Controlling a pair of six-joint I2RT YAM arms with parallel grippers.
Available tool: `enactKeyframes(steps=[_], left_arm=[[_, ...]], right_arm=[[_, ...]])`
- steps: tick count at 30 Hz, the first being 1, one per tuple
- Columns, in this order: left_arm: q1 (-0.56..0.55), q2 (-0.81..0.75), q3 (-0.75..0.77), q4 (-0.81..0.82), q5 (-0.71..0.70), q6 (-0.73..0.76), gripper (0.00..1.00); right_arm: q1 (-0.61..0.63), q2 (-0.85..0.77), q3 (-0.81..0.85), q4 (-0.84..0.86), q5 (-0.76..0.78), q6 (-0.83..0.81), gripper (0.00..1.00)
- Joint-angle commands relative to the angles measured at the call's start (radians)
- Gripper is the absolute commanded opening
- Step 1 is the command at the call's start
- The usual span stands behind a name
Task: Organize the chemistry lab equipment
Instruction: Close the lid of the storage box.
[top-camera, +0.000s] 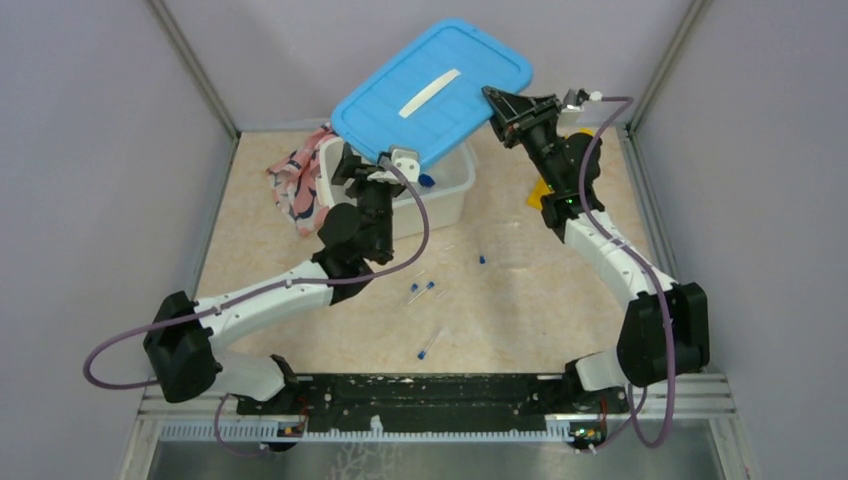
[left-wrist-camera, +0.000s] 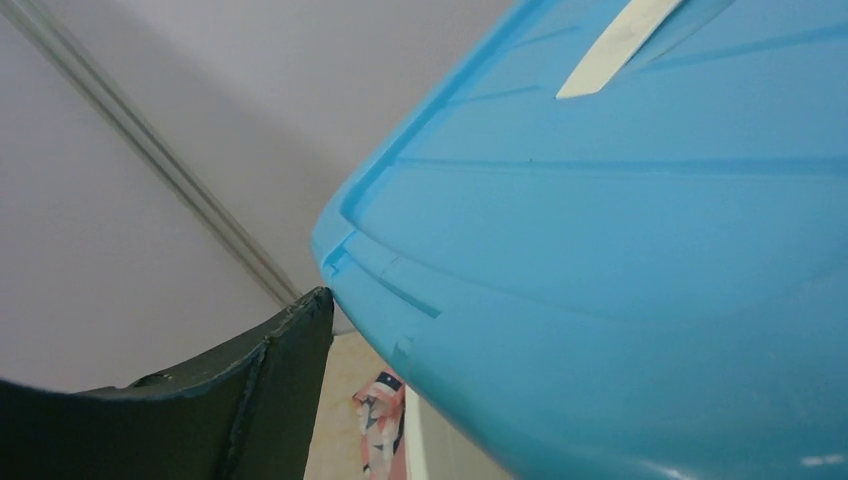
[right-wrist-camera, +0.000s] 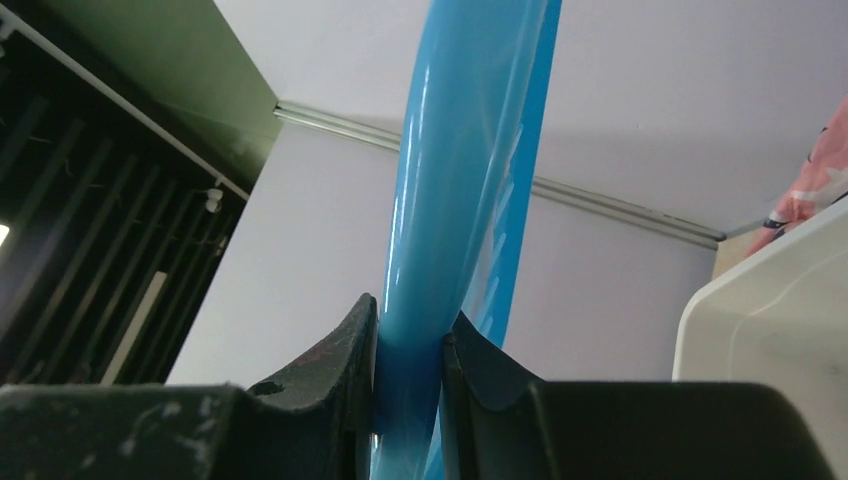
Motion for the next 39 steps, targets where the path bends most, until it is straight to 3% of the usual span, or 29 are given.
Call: enactKeyframes(steps=[1,6,19,24,29,39], left_arm=[[0.007,-0.059,0.075,-0.23,-0.02,-0.276,0.78],[0.007,-0.107,0.056,-0.338,-0.037,-0.352,0.82],[0.008,-0.152,0.016,-0.437,-0.131,-0.312,0.98],[0.008,-0.122,-0.022,-0.421,-0.175,-0.237,0.99],[0.011,-0.086,-0.082,-0.189,-0.22,-0.027,0.98],[0.029,-0.105,-0.099,-0.267,-0.225,-0.085,0.98]], right_arm=[[-0.016,0.076,-0.024,0.186,0.034,0.018,0.03],[-0.023,0.129,0.003,0.246,0.062,0.049,0.02],[-0.045,0.21,0.059,0.296,0.063,0.107,0.01],[-0.047,0.215,0.087,0.279,0.062,0.112,0.01],[-0.049,0.217,0.109,0.26,0.056,0.099,0.01],[-0.051,0.25,0.135,0.287,0.062,0.118,0.0]])
